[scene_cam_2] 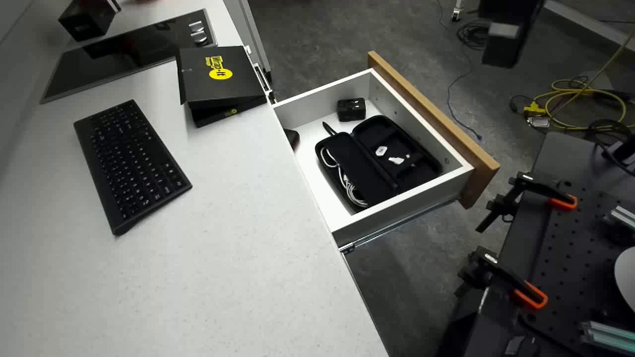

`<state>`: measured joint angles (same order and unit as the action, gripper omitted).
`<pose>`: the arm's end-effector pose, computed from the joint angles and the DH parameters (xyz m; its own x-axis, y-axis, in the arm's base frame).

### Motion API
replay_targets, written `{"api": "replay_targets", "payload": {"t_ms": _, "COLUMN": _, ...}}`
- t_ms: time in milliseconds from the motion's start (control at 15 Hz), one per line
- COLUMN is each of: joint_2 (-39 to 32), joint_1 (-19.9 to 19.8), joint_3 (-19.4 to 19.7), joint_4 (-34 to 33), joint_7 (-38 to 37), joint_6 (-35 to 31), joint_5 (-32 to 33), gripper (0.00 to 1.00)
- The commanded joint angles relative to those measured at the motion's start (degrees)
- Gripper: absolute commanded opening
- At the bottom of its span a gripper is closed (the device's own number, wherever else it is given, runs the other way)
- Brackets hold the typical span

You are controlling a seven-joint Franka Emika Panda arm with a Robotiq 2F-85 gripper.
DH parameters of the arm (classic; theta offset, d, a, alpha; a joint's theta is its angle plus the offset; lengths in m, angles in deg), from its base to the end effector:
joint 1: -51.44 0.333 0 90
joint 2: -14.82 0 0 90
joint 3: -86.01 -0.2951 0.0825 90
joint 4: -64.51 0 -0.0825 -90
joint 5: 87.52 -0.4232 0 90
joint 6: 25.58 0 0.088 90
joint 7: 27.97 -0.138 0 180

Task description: Fully close the open drawer

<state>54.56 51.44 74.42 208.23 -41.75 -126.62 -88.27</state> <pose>0.3801 0.0760 0.4431 0.9952 -0.0928 -0.0312 -0.0881 -0.9880 0.1270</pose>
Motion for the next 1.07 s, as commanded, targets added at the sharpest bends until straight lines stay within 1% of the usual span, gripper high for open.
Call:
{"api": "replay_targets", "payload": {"t_ms": 0, "joint_2": -0.26, "joint_1": 1.05, "joint_3": 0.85, "joint_4": -0.1, "joint_7": -0.53, "joint_6": 0.09, "joint_5": 0.55, "gripper": 1.0}}
{"api": "replay_targets", "payload": {"t_ms": 200, "joint_2": -0.22, "joint_1": 1.05, "joint_3": 0.85, "joint_4": -0.11, "joint_7": -0.53, "joint_6": 0.09, "joint_5": 0.55, "gripper": 1.0}}
{"api": "replay_targets", "payload": {"t_ms": 267, "joint_2": -1.48, "joint_1": 0.42, "joint_3": 1.27, "joint_4": -0.21, "joint_7": -0.83, "joint_6": -1.43, "joint_5": 0.53, "gripper": 1.0}}
{"api": "replay_targets", "payload": {"t_ms": 333, "joint_2": -2.96, "joint_1": -0.25, "joint_3": 2.51, "joint_4": -0.39, "joint_7": -0.23, "joint_6": -2.12, "joint_5": 0.31, "gripper": 1.0}}
{"api": "replay_targets", "payload": {"t_ms": 467, "joint_2": -5.9, "joint_1": -2.82, "joint_3": 5.23, "joint_4": 0.03, "joint_7": 0.21, "joint_6": -4.95, "joint_5": 1.78, "gripper": 1.0}}
{"api": "replay_targets", "payload": {"t_ms": 667, "joint_2": -12.32, "joint_1": -7.19, "joint_3": 10.39, "joint_4": 0.43, "joint_7": 0.24, "joint_6": -12.3, "joint_5": 3.8, "gripper": 1.0}}
{"api": "replay_targets", "payload": {"t_ms": 800, "joint_2": -17.8, "joint_1": -10.2, "joint_3": 13.66, "joint_4": 0.22, "joint_7": -0.48, "joint_6": -18.19, "joint_5": 5.02, "gripper": 1.0}}
{"api": "replay_targets", "payload": {"t_ms": 1000, "joint_2": -26.07, "joint_1": -13.36, "joint_3": 17.97, "joint_4": -0.63, "joint_7": -1.18, "joint_6": -24.76, "joint_5": 4.4, "gripper": 1.0}}
